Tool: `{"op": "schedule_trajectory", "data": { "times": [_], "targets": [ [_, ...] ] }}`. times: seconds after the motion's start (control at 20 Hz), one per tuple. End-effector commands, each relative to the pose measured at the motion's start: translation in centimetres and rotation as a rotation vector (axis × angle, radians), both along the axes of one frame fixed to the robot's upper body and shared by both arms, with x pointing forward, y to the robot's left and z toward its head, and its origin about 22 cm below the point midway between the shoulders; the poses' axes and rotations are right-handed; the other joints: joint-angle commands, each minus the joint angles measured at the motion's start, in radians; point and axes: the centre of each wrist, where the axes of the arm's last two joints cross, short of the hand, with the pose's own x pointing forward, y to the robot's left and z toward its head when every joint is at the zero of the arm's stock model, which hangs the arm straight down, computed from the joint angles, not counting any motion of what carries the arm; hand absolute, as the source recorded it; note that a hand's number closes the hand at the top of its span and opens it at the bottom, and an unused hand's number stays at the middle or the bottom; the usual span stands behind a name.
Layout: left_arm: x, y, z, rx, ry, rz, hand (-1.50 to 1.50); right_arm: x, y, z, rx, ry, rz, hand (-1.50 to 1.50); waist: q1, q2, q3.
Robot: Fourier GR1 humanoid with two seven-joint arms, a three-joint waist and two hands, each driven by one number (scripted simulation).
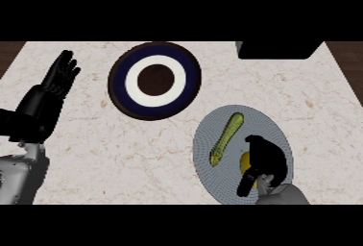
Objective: Pick the lemon from the placemat and place it in the plate
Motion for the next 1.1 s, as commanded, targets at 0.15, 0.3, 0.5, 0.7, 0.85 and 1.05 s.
{"op": "schedule_trajectory", "data": {
  "times": [0.15,0.3,0.5,0.7,0.85,1.05],
  "targets": [
    [0.2,1.0,0.5,0.012,-0.004,0.014,0.0,-0.4,-0.7,-0.3,-0.146,-0.182,0.02,1.5,-0.002,0.002,0.003],
    [-0.1,-1.2,1.1,0.007,-0.027,-0.054,0.0,6.5,-6.6,1.9,-0.057,-0.27,0.205,1.5,0.06,0.022,0.01],
    [0.3,-1.1,1.1,-0.009,-0.035,-0.07,0.0,8.5,-10.3,6.2,-0.014,-0.413,0.374,1.5,0.091,0.049,0.015],
    [0.8,-1.8,1.7,-0.007,-0.056,-0.087,0.0,10.3,-13.9,7.4,0.024,-0.544,0.472,1.5,0.094,0.052,0.016],
    [0.3,-1.6,0.9,-0.003,-0.053,-0.099,0.0,11.6,-16.2,8.3,0.091,-0.62,0.53,1.5,0.11,0.049,0.013],
    [0.7,-1.7,1.3,-0.008,-0.044,-0.085,0.0,12.9,-18.1,10.0,0.257,-0.769,0.661,1.5,0.089,0.039,0.012]
  ]
}}
